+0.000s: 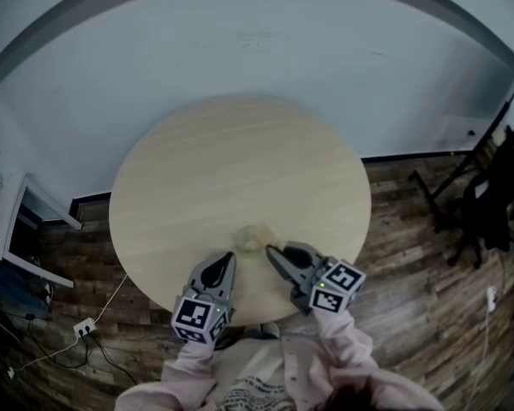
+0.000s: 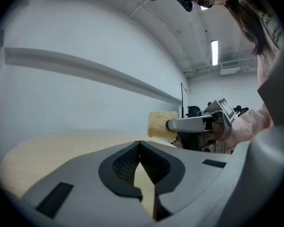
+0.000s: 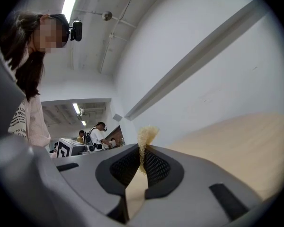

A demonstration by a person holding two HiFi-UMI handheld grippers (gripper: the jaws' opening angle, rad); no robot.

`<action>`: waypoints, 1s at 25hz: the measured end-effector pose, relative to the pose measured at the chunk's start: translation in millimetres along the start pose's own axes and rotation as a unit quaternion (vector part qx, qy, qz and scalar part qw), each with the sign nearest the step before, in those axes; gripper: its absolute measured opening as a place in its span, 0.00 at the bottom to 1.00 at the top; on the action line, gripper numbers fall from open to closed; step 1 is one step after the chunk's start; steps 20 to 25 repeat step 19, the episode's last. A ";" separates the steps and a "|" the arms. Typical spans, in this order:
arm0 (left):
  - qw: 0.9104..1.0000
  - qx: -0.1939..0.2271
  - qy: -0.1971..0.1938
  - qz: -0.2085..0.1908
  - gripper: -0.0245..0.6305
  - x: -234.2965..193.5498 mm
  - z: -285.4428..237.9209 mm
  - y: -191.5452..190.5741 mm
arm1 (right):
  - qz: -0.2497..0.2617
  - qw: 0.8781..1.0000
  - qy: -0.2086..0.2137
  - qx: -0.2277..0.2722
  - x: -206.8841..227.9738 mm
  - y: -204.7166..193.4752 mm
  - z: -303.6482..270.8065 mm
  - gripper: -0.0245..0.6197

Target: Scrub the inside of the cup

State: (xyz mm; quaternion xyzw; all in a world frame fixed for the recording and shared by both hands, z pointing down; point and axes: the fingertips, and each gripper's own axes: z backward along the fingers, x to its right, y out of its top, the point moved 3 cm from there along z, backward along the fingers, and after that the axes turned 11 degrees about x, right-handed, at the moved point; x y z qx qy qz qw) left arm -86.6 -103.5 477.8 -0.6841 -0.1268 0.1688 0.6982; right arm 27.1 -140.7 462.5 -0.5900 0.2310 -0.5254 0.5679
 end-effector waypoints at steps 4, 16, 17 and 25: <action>1.000 -0.002 -0.002 0.004 0.02 3.0 0.6 -0.3 | -0.009 1.000 0.002 0.001 -0.4 -1.3 2.0 0.07; 1.000 -0.001 -0.007 -0.004 0.02 3.5 1.0 0.0 | -0.016 1.000 -0.006 0.004 1.7 -3.9 1.0 0.07; 1.000 -0.001 -0.007 -0.005 0.02 3.4 0.8 0.2 | -0.017 1.000 -0.007 0.005 2.0 -4.3 1.1 0.07; 1.000 -0.001 -0.008 -0.006 0.02 3.3 0.5 0.7 | -0.017 1.000 -0.009 0.005 2.5 -4.9 1.3 0.07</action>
